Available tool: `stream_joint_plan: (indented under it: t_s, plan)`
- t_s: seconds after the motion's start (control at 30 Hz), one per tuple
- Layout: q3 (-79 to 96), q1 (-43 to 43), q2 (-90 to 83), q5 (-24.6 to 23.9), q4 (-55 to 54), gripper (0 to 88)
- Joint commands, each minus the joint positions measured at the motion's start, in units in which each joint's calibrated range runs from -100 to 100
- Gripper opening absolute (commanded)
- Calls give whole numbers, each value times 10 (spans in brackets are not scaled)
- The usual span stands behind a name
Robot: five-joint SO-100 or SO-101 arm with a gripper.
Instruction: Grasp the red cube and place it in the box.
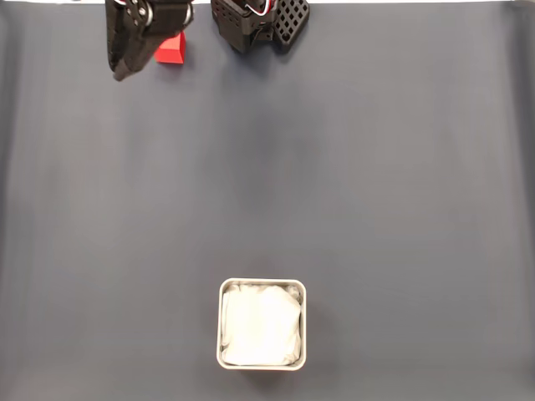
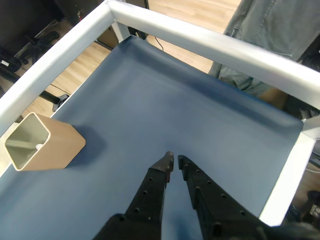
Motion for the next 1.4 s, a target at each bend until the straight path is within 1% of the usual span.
stream_joint_plan:
  t_s: [0.0,0.4,0.8,1.37]
  plan:
    - [-30,24,6,-5,10,0]
    - [-38,88,6,-10,43,0]
    - [-35,144,-30,-10,76,0]
    - [-7,234,-97,11,131,1]
